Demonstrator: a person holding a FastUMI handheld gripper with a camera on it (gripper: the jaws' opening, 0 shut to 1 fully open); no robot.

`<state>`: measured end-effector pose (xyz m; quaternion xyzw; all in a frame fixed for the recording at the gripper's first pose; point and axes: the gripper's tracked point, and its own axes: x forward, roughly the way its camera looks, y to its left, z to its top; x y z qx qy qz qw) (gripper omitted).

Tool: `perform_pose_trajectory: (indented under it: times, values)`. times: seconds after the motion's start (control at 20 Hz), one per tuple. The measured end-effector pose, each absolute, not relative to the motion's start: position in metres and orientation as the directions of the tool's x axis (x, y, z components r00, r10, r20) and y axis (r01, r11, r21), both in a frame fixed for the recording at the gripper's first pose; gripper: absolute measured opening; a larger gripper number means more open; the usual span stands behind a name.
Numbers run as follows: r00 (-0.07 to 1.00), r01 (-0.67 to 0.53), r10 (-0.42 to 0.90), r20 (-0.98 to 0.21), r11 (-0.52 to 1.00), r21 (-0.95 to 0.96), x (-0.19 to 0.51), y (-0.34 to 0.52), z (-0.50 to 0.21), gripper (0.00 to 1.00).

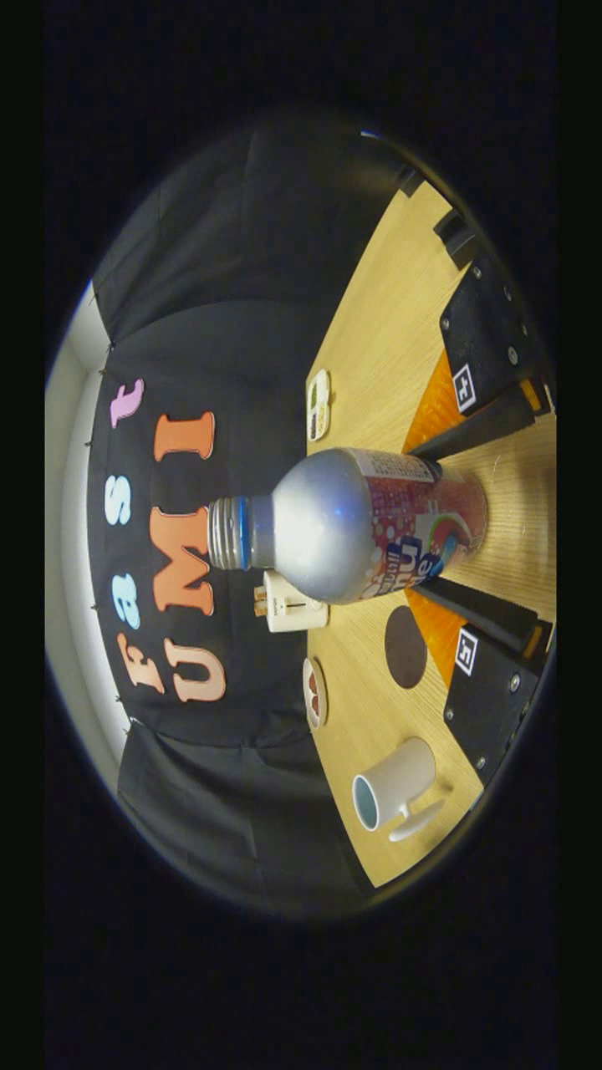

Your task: Take the bottle from table, then pour the juice into the cup, finally place the bottle on the coaster

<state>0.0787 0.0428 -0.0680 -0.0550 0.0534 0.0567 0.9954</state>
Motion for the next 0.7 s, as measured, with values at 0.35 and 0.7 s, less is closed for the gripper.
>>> perform_pose_trajectory:
  times: [0.35, 0.7]
  values:
    - [0.996, -0.086, 0.075, -0.049, 0.946, -0.312, 0.074, 0.063, -0.045, 0.78]
    - [0.995, -0.079, 0.102, 0.002, 0.787, -0.611, 0.080, 0.125, -0.034, 0.78]
